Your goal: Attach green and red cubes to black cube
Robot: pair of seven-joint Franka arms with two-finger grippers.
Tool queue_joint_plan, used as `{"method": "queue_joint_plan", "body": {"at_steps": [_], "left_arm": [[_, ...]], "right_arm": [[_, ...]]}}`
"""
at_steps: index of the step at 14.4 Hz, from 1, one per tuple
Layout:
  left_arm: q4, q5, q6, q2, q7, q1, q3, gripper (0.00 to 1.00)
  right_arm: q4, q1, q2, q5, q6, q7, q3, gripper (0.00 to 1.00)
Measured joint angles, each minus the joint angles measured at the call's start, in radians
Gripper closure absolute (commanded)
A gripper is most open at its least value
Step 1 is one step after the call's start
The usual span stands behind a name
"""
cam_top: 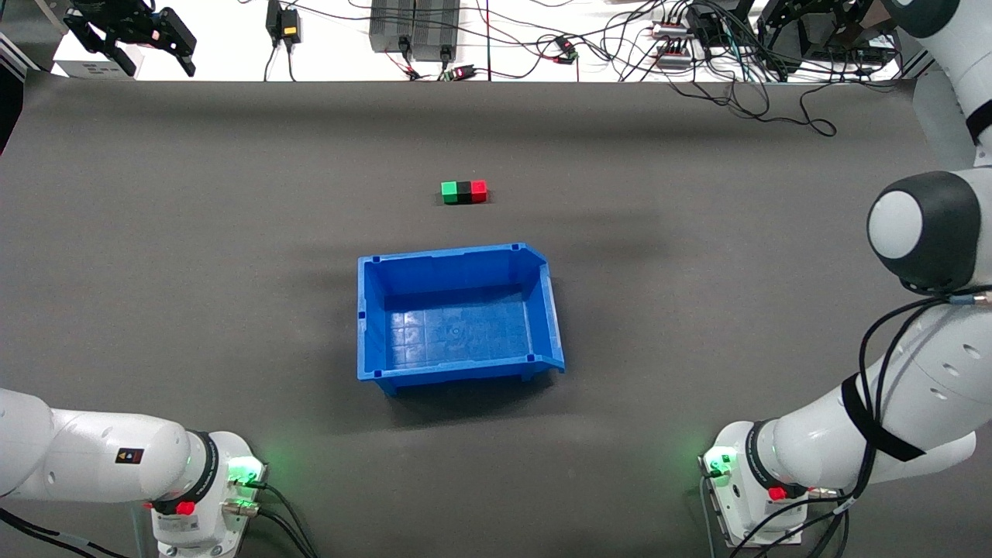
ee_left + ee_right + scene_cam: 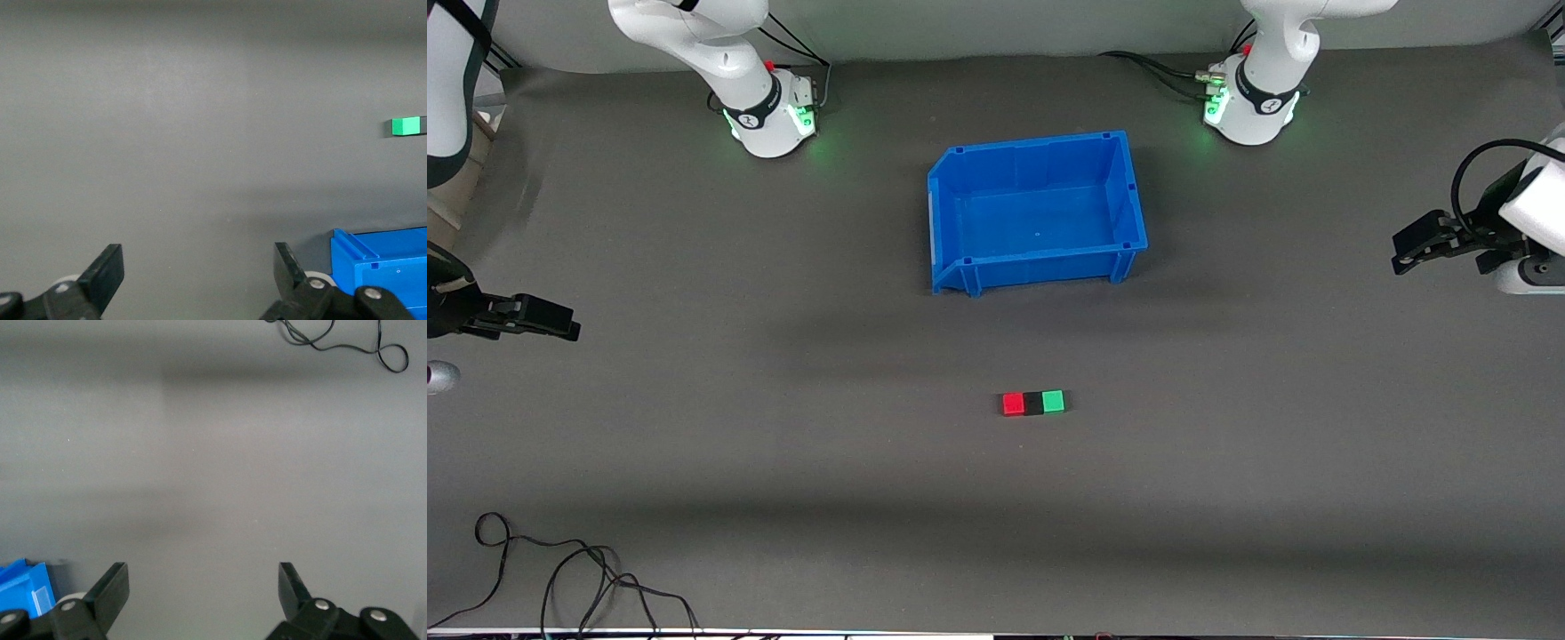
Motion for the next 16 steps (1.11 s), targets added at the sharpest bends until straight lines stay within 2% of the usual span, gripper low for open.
{"method": "queue_joint_plan", "body": {"at_steps": [8,10,16], "left_arm": [[0.007,0.000,-0.025,-0.001,0.000,0.000,0.000,0.00],[0.007,0.000,-0.025,-0.001,0.000,0.000,-0.001,0.00],[0.007,0.000,-0.026,-0.001,0.000,0.000,-0.003,0.00]], "right_arm": [[-0.395,0.002,-0.248,0.000,0.210,0.000,0.000,0.01],[-0.434,0.002,-0.275,0.000,0.223,0.000,0.000,0.01],[-0.448,0.004,-0.285,0.000,0.236,-0.001,0.000,0.01]]}}
